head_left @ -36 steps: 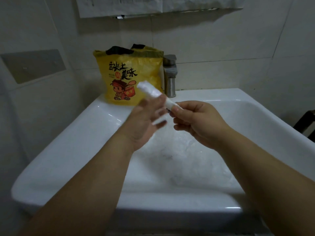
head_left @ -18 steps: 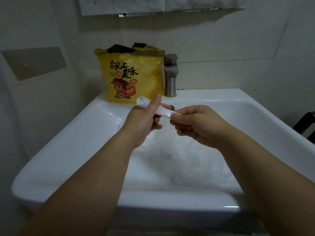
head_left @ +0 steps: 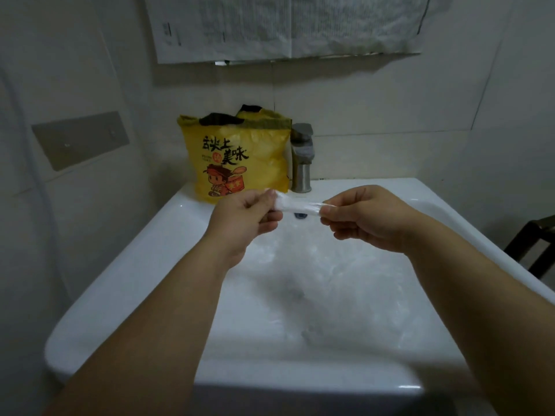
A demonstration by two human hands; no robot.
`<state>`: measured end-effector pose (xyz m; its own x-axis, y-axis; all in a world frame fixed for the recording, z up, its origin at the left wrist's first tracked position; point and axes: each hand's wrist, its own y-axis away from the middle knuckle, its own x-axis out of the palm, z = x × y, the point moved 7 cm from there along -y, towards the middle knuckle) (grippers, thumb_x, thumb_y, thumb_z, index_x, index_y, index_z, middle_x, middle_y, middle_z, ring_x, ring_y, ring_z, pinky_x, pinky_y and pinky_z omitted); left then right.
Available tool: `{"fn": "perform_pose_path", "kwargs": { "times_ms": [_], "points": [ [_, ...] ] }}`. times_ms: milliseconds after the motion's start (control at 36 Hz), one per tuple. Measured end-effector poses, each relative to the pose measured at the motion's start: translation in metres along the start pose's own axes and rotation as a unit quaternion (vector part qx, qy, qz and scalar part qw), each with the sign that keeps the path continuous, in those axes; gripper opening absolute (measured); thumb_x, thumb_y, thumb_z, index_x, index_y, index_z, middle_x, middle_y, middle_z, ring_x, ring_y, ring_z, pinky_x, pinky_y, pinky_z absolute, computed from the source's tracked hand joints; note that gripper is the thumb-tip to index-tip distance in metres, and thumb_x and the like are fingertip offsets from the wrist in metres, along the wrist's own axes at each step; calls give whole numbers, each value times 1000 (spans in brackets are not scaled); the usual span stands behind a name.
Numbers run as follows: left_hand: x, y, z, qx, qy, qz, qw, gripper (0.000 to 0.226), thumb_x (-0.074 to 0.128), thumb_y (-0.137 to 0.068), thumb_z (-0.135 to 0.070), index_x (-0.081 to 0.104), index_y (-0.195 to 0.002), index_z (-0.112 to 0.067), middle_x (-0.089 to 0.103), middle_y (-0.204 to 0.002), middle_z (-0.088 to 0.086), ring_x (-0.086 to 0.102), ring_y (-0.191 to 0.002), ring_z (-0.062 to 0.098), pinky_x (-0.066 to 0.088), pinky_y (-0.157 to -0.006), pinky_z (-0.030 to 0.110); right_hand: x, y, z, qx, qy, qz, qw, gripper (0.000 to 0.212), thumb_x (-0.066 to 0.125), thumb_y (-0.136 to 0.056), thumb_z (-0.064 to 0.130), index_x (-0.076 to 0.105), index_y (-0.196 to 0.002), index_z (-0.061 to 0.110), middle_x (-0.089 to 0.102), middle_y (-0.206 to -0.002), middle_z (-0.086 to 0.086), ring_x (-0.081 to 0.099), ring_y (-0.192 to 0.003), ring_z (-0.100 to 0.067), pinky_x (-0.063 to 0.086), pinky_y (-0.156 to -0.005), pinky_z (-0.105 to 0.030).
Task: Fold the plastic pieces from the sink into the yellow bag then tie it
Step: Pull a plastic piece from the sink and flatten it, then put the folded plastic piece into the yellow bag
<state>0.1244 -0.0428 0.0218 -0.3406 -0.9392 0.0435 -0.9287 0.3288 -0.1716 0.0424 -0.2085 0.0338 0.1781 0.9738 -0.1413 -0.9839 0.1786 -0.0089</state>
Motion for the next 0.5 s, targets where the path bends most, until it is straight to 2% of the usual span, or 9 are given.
{"fn": "perform_pose_path", "kwargs": {
  "times_ms": [111, 194, 250, 333, 417, 500],
  "points": [
    [-19, -15, -26, 39, -16, -72, 996, 11, 70, -87, -18, 71, -76, -17, 67, -59, -9, 61, -57, 2, 50, -57, 14, 5, -14, 28, -28, -2, -8, 1000, 7, 62, -89, 2, 67, -88, -2, 65, -68, -8, 61, -54, -10, 52, -53, -18],
    [-29, -30, -52, 83, -43, -106, 990, 13, 72, -87, -22, 73, -74, -21, 65, -56, -7, 60, -59, 11, 52, -62, 26, 12, -32, 55, -69, 8, -28, 997, 6, 62, -90, 4, 67, -87, 3, 62, -74, -10, 57, -62, -15, 53, -58, -22],
    [-36, -39, -68, 106, -56, -129, 984, 21, 70, -88, -23, 73, -68, -28, 66, -58, -6, 61, -61, 14, 55, -62, 32, 12, -44, 68, -92, 9, -66, 994, 6, 62, -90, 3, 66, -93, 5, 60, -74, -8, 55, -64, -16, 52, -63, -27],
    [-50, -57, -99, 163, -112, -174, 965, 31, 66, -91, -22, 71, -65, -37, 66, -60, -8, 60, -59, 8, 54, -69, 31, 5, -67, 88, -115, 16, -126, 985, 17, 62, -91, 7, 63, -107, 12, 60, -79, -2, 57, -69, -15, 56, -70, -31],
    [-57, -75, -129, 199, -200, -193, 940, 24, 59, -96, -24, 71, -75, -30, 68, -70, -5, 65, -68, 13, 55, -77, 37, -1, -87, 100, -123, 31, -138, 982, 27, 63, -92, 16, 61, -119, 13, 62, -94, -4, 61, -83, -17, 56, -72, -30],
    [-55, -96, -155, 224, -293, -184, 911, 27, 53, -98, -25, 71, -82, -14, 65, -72, -4, 62, -73, 17, 50, -72, 32, -2, -105, 107, -126, 54, -148, 979, 27, 62, -92, 16, 62, -119, 12, 61, -91, -3, 60, -81, -17, 57, -72, -30]
  ]
}}
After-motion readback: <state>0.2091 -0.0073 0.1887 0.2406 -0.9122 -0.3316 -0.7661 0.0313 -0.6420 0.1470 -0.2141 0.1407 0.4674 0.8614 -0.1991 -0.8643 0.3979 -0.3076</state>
